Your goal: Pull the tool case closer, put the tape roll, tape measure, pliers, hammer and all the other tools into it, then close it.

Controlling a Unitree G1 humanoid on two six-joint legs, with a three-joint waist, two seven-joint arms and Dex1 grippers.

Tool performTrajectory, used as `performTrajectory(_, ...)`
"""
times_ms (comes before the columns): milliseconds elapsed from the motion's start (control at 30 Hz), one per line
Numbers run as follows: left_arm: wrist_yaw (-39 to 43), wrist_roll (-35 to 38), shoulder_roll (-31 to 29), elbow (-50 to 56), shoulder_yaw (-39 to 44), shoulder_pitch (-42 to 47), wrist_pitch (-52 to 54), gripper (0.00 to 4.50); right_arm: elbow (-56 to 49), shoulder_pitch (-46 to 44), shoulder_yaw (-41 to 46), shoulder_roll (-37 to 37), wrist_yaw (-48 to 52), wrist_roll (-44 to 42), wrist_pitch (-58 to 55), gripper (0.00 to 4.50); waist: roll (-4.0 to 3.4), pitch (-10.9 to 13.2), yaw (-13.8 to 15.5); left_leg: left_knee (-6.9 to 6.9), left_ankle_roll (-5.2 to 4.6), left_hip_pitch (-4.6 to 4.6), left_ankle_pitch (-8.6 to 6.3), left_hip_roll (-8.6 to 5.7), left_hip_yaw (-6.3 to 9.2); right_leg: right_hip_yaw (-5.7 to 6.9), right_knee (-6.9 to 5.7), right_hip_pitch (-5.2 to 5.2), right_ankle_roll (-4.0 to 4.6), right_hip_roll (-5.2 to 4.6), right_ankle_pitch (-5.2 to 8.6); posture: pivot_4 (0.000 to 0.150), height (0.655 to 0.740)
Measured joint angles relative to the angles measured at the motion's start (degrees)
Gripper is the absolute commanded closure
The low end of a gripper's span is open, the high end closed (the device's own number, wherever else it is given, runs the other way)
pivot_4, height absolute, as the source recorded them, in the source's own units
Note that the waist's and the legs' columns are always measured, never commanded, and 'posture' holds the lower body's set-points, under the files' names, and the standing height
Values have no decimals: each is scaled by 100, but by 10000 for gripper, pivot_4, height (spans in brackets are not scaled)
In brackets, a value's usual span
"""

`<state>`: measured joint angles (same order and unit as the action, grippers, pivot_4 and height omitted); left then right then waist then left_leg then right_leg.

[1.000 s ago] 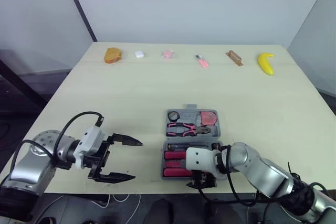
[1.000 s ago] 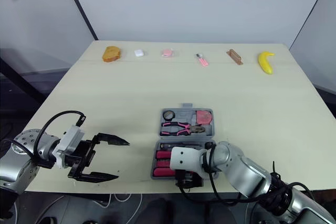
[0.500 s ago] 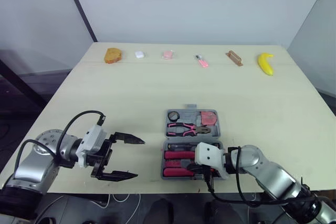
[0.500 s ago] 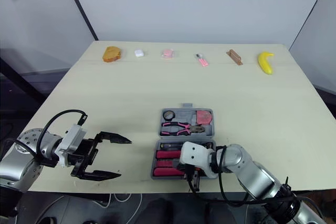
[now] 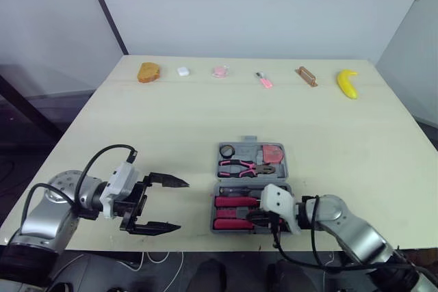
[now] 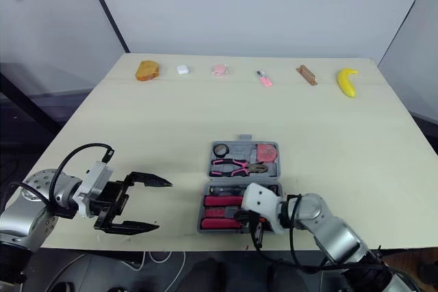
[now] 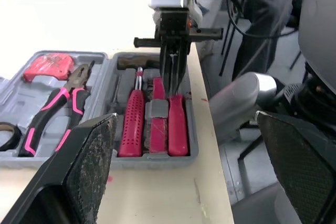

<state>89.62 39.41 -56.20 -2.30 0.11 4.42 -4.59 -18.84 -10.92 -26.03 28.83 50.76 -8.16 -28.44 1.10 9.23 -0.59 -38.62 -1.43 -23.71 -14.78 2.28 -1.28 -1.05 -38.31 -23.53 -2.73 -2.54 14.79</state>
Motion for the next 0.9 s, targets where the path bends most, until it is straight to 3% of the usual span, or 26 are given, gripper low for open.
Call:
performTrajectory(300,-811,-171,798,-840,518,147,524,0,501,402,2079,431,-229,-663,317,44161,1,-2,23,-6,0,1,0,-4,-1,0,-5,2,-1,-1,-1,1500,7400)
performTrajectory(567,-1030,-961,1383,-1893,579,617,193,0,1399,461,2409,438,-226,-608,1010,44161,0,-2,-2,-9,0,4,0,-6,-3,-1,-22,2,0,0,0,1500,7400)
performTrajectory(700,-1067,-1432,1710,-2694,357,1160,-27,13373,1962,194,2142,407,-128,-346,1300,45000,0,-2,2,-19,-1,2,0,-7,-1,0,-29,2,0,0,-1,1500,7400)
performTrajectory(867,-1113,-2108,2066,-3809,43,1919,-497,39712,2651,-250,1774,308,0,-31,1653,45000,1,-2,-8,-26,-1,0,0,-8,-2,0,-36,1,0,1,-1,1500,7400)
performTrajectory(900,-1114,-2203,2104,-3977,-6,2009,-569,43291,2742,-287,1770,284,10,-6,1689,45000,0,-2,-11,-26,-1,0,0,-8,-2,0,-37,1,0,1,-1,1500,7400)
